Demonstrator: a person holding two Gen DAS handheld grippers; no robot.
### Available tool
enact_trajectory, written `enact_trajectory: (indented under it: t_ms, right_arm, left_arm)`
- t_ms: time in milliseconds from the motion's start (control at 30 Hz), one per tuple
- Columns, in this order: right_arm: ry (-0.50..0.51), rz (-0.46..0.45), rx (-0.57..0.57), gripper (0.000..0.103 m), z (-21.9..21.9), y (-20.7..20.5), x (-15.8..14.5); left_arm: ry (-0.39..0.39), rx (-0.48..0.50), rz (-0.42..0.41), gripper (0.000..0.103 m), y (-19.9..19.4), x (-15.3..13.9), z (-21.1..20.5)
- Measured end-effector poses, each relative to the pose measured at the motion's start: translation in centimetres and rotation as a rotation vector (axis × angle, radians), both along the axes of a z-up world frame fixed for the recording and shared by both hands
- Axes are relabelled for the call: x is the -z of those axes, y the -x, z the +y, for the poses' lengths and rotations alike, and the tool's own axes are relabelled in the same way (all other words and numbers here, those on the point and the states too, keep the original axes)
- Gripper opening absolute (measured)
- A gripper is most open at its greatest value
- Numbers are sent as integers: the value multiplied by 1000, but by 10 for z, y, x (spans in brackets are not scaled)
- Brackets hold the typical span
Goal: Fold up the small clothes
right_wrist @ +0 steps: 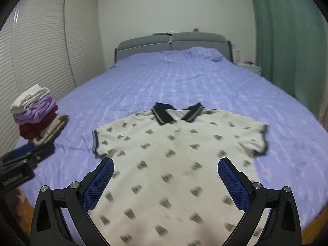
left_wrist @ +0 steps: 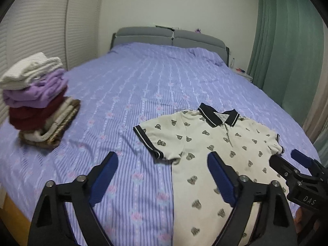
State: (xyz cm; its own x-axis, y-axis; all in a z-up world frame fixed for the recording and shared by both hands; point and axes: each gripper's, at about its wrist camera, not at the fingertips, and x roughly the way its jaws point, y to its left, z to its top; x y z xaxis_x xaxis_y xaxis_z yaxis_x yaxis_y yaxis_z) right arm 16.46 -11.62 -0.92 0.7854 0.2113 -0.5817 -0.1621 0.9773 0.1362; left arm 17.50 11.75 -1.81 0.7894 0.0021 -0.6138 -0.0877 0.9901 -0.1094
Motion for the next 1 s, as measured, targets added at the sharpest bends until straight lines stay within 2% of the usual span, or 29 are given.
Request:
enact_trajectory:
  t_ms: [33,200,267,400,567,700,800,1000]
  right_arm:
    - [0,8,-8,103,5,-8,2]
    - [41,32,-35,103,35,-40,14]
    - [50,51,-48,103,46,-53,21]
    - [82,76,-73,103,67,-73,37]
    - [107,112,-77,103,85,-94,55]
    - [112,143,-81,103,93,-108,67]
    - [119,158,-85,103,98,-114,72]
    - [116,177,-91,103,102,-121,79]
  left_arm:
    - [12,25,8,82,-10,5,4]
    - [60,91,76,60,-54,33,22]
    - [96,118,99,55,-72,46,30]
    - [138,124,136,44,-100,67,45]
    - [221,122,198,42,-132,98,65]
    - [323,107,239,40,-149,121,83]
    - [375,113,238,40,-158,129,89]
    - [411,121,219,40,-170,139,91]
